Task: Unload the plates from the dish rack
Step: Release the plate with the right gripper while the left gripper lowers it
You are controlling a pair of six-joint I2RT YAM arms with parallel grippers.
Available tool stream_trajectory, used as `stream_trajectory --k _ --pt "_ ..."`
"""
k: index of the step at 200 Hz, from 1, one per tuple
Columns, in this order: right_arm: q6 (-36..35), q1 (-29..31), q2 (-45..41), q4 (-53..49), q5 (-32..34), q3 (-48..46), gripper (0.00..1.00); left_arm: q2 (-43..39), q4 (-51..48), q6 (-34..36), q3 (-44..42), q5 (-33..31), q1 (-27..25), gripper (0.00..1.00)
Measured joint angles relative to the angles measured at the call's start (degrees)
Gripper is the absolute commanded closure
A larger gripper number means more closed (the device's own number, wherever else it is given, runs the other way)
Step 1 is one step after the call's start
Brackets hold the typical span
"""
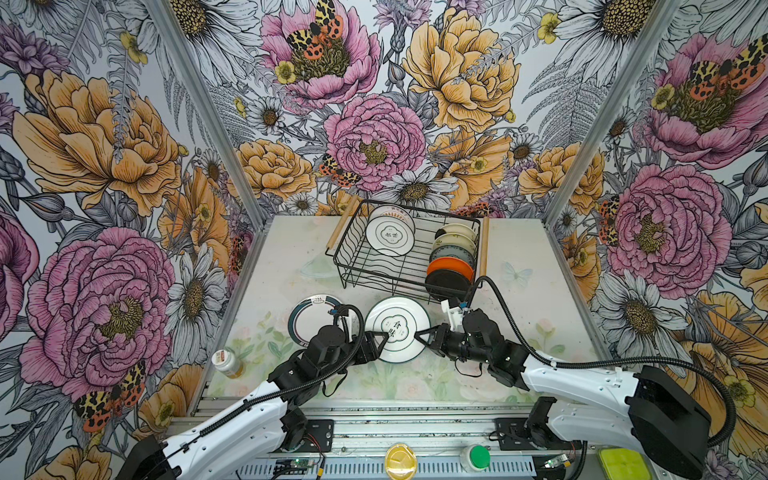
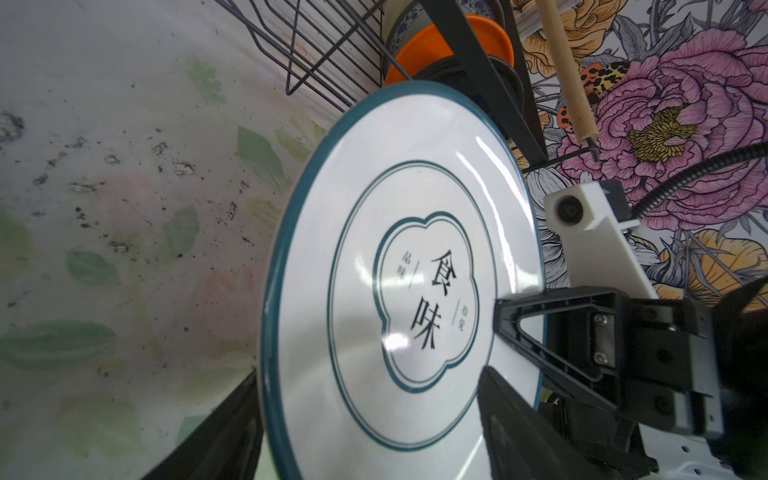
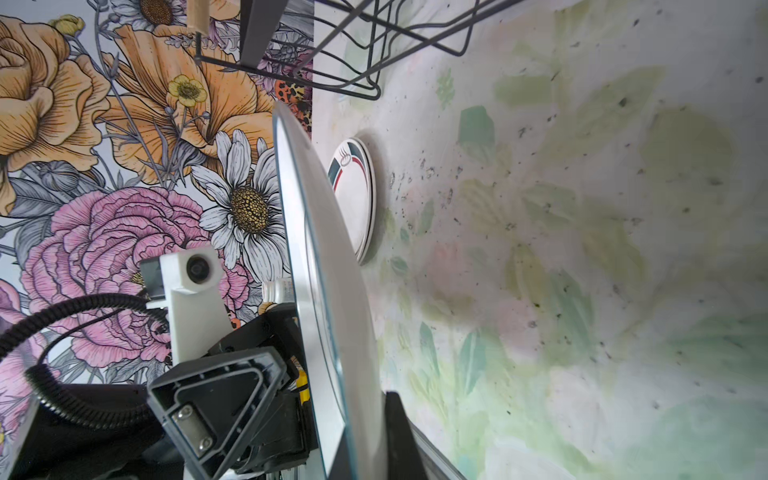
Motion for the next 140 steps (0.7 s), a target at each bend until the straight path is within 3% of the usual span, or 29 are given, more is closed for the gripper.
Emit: stream_trajectory --k 12,96,140 --pt "0.9 0.0 1.3 2.2 -0.4 0.0 1.0 -1.3 0.5 -0.2 -0.8 0.5 0.8 0.45" --pt "4.0 0.9 5.0 8.4 -0.3 0.1 0.92 -2.6 1.6 -2.3 -2.0 3.5 4.6 0.82" --pt "3.4 1.3 6.3 8.4 0.1 0.2 0.73 -2.7 3.2 -3.2 -1.9 4.7 5.4 0.99"
